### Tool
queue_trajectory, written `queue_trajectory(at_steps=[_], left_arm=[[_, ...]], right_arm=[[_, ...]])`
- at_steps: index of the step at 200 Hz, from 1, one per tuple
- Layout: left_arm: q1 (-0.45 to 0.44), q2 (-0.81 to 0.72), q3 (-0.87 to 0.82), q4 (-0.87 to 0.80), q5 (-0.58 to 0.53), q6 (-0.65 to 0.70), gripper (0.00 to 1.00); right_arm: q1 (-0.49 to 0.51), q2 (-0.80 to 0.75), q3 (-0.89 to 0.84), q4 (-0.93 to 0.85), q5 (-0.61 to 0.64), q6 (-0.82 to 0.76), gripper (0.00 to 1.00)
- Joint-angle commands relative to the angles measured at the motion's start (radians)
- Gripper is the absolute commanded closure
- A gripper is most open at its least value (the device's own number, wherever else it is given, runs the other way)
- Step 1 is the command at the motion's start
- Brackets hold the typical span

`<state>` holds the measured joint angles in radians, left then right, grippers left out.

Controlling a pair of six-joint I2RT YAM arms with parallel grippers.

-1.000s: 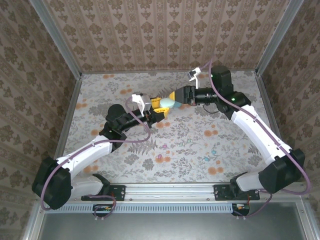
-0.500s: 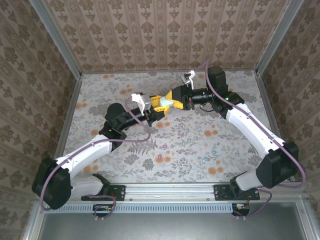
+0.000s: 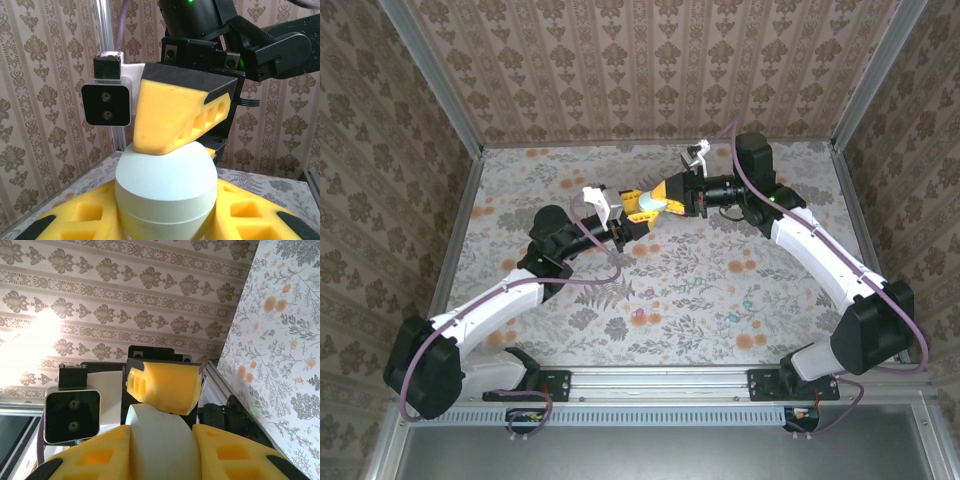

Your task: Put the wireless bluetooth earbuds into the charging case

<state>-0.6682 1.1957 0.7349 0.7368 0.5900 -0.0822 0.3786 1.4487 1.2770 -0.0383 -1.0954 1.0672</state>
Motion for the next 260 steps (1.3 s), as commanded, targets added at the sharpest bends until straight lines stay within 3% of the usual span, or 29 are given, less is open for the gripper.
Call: queue_trajectory(at_steps=[1,53,114,191,260], left_arm=[[-0.007,-0.013,0.039,-0.011,-0.008,0.029,0.7],[-0.007,-0.007,0.04,-0.017,-0.013,0.03,0.58],[-0.005,0.008,0.055,0.004,-0.009,-0.002,0.51],[-0.006,0.024,0.068,0.011,0.013,-0.031,0.49],[-0.007,0.025,0.08,0.02,0.011,-0.039,0.52]], right_arm=[[0.003,-0.022,-0.033,0.079,-0.016,0.063,0.81],[-0.001,-0.046,-0.121,0.342,0.051,0.256,0.88],[0.002,-0.05,-0.152,0.406,0.073,0.294,0.89],[0.005,-0.044,-0.177,0.525,0.073,0.363,0.89],[0.008,-0.042,-0.186,0.526,0.08,0.366,0.89]])
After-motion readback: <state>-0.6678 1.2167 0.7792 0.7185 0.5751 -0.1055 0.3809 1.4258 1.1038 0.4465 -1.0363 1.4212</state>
